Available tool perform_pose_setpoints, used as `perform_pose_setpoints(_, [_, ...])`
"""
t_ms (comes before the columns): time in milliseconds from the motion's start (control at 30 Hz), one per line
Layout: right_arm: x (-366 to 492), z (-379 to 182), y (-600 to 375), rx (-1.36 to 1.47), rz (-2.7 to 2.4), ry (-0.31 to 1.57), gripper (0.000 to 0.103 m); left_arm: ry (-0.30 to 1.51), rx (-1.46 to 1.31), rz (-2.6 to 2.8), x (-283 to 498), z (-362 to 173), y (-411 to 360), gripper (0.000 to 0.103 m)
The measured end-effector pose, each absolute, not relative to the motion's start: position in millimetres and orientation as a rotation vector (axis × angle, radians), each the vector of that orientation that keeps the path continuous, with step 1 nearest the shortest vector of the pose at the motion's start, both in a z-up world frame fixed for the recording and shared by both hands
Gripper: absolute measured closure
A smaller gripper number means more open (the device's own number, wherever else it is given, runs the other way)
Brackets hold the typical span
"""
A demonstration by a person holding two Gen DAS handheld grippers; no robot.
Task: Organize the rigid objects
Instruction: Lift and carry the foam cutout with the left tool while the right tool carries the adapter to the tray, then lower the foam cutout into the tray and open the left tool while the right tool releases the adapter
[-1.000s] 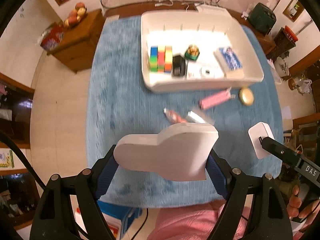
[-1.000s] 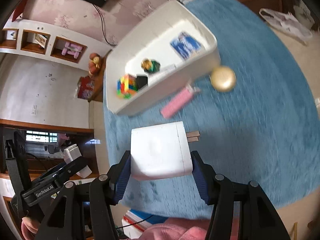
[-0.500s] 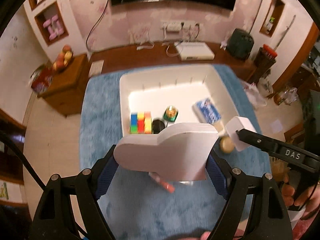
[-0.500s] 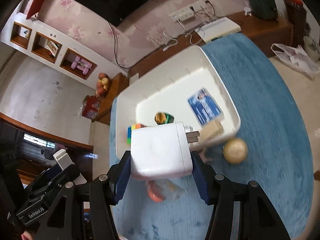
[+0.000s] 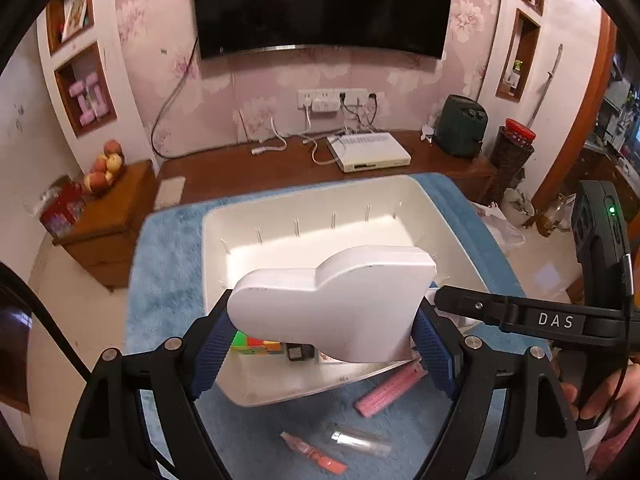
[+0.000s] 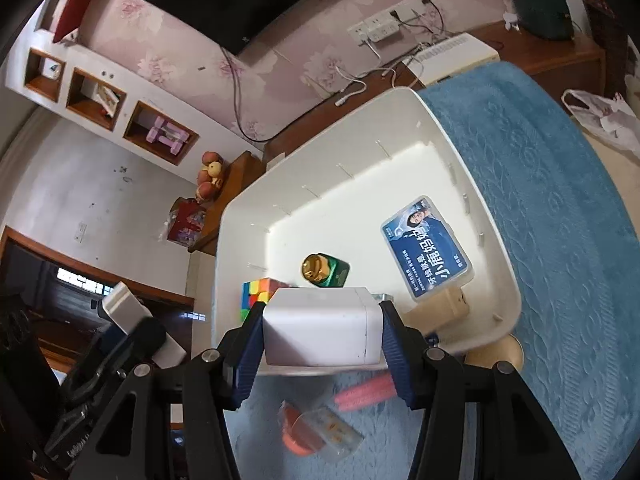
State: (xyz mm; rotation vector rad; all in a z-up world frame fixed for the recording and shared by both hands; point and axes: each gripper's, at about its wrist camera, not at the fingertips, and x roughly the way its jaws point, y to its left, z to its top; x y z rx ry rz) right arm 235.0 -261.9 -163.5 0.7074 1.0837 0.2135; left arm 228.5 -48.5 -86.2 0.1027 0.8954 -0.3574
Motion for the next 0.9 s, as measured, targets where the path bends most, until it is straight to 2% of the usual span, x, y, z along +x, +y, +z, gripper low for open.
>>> perform_pose_setpoints(233, [247, -185, -265, 0.739, 0.194, 1.117, 0.047, 0.924, 0.055, -0.363, 243, -107, -49, 0.019])
perform_pose_setpoints(333, [248, -188, -269, 0.764, 0.194, 1.106, 0.044, 0.932, 0.008, -0.369, 248, -107, -46, 0.019])
perform_pose_setpoints(567, [241, -163, -271, 0.709, 0.222, 1.000, 0.042, 0.926, -0.017, -0.341, 249, -103, -41, 0.018])
perform_pose_setpoints(900, [210, -126, -271, 0.701, 0.255, 0.888, 0.029, 0.901, -0.043, -0.321, 230, -81, -29, 0.016])
